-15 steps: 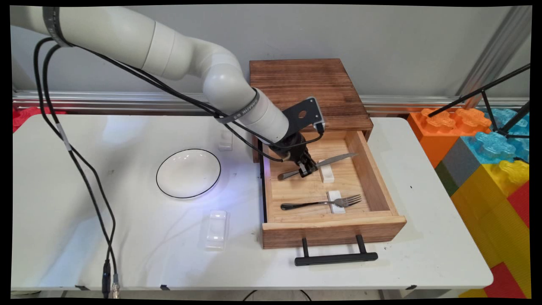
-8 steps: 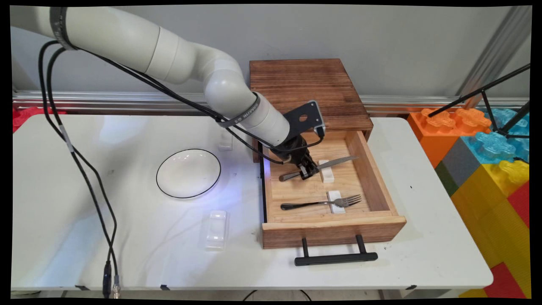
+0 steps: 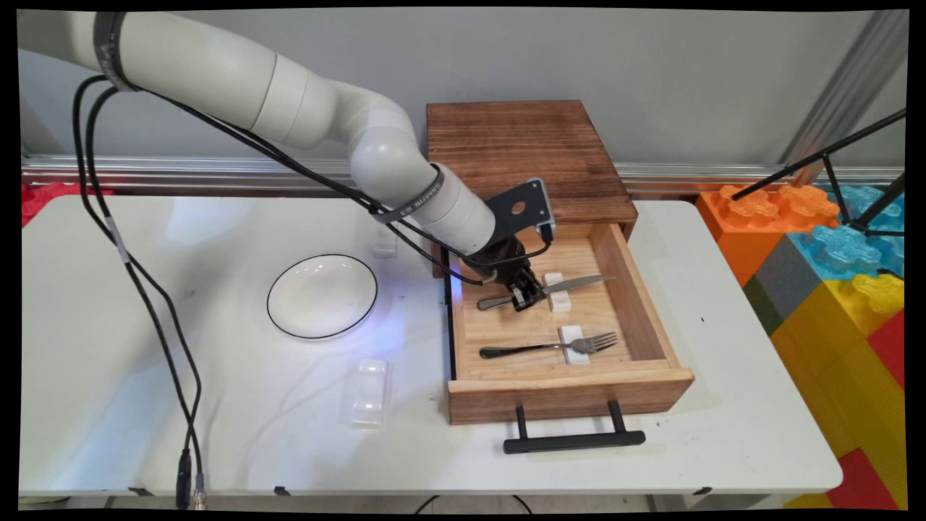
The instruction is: Place the picked object into the drawer
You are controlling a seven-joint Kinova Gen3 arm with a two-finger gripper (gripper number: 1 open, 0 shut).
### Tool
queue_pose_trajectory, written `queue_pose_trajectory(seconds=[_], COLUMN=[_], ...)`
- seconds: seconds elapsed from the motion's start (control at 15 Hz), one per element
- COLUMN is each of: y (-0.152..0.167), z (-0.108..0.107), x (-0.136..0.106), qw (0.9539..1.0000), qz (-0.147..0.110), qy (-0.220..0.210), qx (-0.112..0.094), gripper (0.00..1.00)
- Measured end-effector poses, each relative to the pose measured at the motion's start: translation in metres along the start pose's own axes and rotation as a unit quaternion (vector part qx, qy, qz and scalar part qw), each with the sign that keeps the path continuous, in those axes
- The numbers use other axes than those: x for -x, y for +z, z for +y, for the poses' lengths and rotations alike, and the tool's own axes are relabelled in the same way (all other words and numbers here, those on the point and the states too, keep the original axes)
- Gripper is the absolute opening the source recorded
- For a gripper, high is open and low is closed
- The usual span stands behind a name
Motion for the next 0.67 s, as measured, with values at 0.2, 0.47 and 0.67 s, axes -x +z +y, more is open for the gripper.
queue_pose_trajectory(seconds=[0.2,0.47,0.67], y=[-0.0009,-0.0033,-0.0056], z=[-0.0009,-0.0014,-0.0015], x=[-0.0018,-0.0051,-0.0063], qw=[1.0,0.9999,0.9998], qz=[0.005,0.011,0.012], qy=[0.004,0.011,0.012], qx=[-0.001,-0.003,-0.002], gripper=[1.0,1.0,1.0])
